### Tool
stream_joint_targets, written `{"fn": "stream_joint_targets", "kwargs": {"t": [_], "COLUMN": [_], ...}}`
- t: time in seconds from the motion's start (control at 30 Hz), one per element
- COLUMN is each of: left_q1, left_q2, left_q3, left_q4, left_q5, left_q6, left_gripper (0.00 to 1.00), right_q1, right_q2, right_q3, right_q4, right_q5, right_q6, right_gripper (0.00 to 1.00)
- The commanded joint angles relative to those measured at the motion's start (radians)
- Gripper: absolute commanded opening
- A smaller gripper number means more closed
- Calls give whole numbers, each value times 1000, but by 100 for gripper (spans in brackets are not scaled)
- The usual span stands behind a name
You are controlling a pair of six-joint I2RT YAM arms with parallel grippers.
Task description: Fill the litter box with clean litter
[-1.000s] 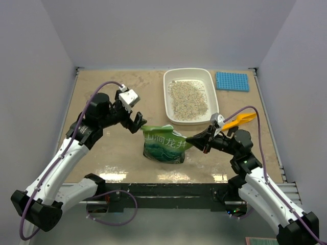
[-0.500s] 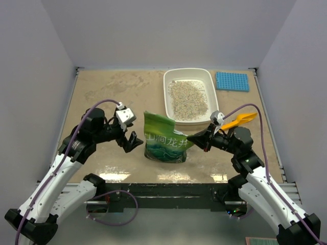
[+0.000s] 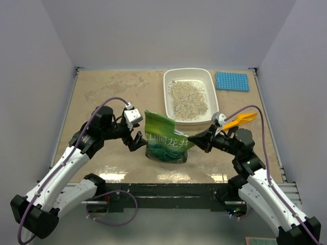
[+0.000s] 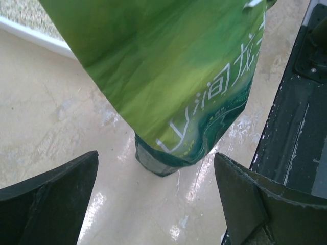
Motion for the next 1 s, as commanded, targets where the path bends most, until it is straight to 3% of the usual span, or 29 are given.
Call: {"fn": "stream_joint_targets", "kwargs": {"t": [0.0,0.2,0.6,0.7,0.73,0.8,0.83,0.97], "left_q1": [-2,16,74,100,108,127,133,145], "left_q2": [1,36,175,189,191,189,191,209], "left_q3": [-11,-32,-103,-121,-126,-141,-143,-147], "left_q4": [203,342,577,645,668,721,734,784], "left_q5": [119,278,527,595,607,627,633,667], "left_q6": [-22,-72,-190,-248,-263,-308,-331,-384], "left_gripper": [100,96,74,61,51,40,28,6], "right_q1": [-4,-4,-4,-4,-4,-4,-4,-4], "right_q2": [-59,-82,-111,-131,-139,-151,-154,-159], "right_q3": [-19,-44,-56,-69,-72,-82,-87,-107], "right_q4": [129,138,120,123,121,118,117,118], "right_q5": [14,14,26,25,28,34,37,64], "right_q6": [53,72,90,112,115,129,133,155], "right_gripper": [0,0,0,0,0,0,0,0]}}
